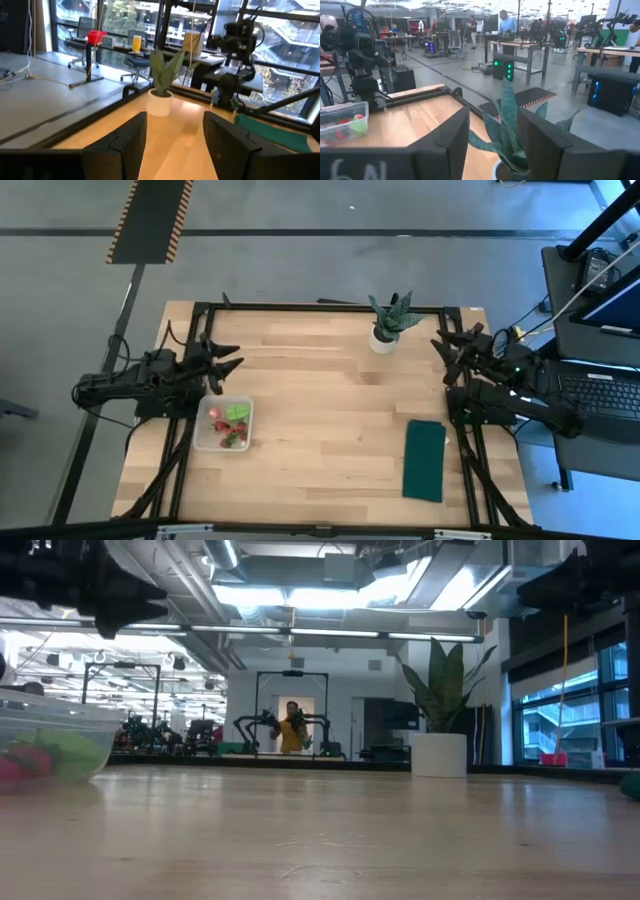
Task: Pick and placing Produce into tupperware
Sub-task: Return To Home Position
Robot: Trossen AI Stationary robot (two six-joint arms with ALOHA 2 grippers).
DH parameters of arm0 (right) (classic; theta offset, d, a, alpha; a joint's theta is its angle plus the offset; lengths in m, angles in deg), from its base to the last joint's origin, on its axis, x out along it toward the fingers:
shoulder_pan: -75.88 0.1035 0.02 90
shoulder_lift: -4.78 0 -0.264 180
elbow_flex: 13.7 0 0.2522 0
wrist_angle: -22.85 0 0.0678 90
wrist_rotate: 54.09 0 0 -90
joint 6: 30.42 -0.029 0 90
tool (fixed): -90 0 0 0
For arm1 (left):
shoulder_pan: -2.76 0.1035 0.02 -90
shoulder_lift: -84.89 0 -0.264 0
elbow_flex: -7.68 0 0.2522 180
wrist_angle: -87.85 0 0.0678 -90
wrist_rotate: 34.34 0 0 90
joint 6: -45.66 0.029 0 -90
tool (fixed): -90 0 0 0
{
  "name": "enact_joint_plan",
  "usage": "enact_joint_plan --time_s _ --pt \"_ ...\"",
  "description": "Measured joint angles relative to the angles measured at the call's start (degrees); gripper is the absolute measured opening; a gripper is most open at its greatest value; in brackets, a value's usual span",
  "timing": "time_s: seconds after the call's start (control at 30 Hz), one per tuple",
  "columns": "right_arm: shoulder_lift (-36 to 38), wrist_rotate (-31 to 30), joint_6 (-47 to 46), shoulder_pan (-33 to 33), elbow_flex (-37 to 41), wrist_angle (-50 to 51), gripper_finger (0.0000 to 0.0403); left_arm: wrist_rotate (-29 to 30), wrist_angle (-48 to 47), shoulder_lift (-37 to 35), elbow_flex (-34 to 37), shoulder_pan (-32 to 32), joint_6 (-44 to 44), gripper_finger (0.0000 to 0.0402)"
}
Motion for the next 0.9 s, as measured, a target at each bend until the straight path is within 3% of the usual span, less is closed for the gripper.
enact_joint_plan --time_s 0.53,0.9 --pt "0.0 0.0 -0.11 0.0 -0.06 -0.64 0.0168 1.54 12.21 -0.25 11.77 0.07 -2.41 0.0187" --pt "-0.02 -0.02 -0.1 0.0 -0.08 -0.37 0.0168 2.1 15.02 -0.16 12.77 0.17 -0.15 0.0188"
